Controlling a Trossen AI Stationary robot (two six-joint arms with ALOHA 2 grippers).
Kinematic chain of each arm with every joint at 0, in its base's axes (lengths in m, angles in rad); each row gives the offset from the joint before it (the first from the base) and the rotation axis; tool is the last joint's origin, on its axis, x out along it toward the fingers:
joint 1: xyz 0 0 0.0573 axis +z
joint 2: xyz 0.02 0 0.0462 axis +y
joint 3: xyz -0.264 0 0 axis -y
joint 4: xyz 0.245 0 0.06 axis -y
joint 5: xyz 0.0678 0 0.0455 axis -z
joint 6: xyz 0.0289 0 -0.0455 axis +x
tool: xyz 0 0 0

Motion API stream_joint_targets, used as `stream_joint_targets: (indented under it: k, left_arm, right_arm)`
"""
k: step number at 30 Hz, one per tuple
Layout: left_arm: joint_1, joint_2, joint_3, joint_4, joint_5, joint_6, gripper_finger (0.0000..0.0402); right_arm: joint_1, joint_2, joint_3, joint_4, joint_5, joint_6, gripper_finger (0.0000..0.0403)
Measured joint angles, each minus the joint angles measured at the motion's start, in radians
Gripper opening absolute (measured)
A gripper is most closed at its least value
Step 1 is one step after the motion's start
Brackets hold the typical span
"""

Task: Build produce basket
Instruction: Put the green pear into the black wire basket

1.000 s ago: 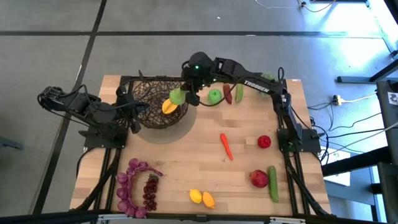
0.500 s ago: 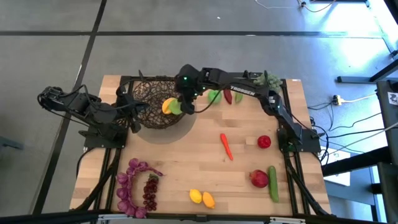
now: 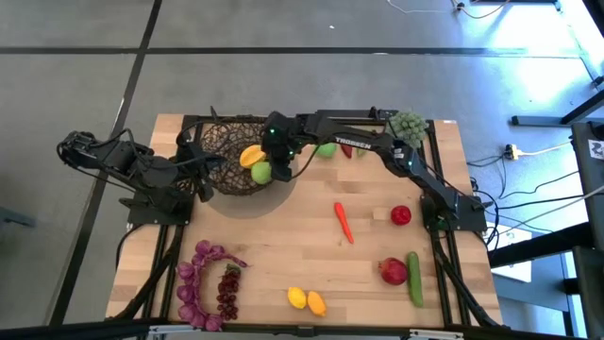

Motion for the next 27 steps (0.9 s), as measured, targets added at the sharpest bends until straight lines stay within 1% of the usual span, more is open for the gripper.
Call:
stream_joint_targets:
  k: [6,11,15,20,24,27]
  left_arm:
    - [0.000,0.000,0.000,0.000,0.000,0.000,0.0000]
    - [0.000,0.000,0.000,0.000,0.000,0.000,0.0000]
    - [0.000,0.000,0.000,0.000,0.000,0.000,0.0000]
    - [0.000,0.000,0.000,0.000,0.000,0.000,0.0000]
    - [0.000,0.000,0.000,0.000,0.000,-0.001,0.0000]
    - [0.000,0.000,0.000,0.000,0.000,-0.001,0.0000]
  right_arm:
    - [0.000,0.007,0.000,0.034,0.002,-0.012,0.0000]
    - [-0.001,0.003,0.000,0.067,0.046,-0.012,0.0000]
    - [-0.009,0.002,0.000,0.060,0.054,-0.011,0.0000]
    - [-0.017,0.002,0.000,0.061,0.125,-0.015,0.0000]
    - [-0.027,0.002,0.000,0.054,0.124,-0.018,0.0000]
    - [-0.031,0.002,0.000,0.056,0.083,-0.038,0.0000]
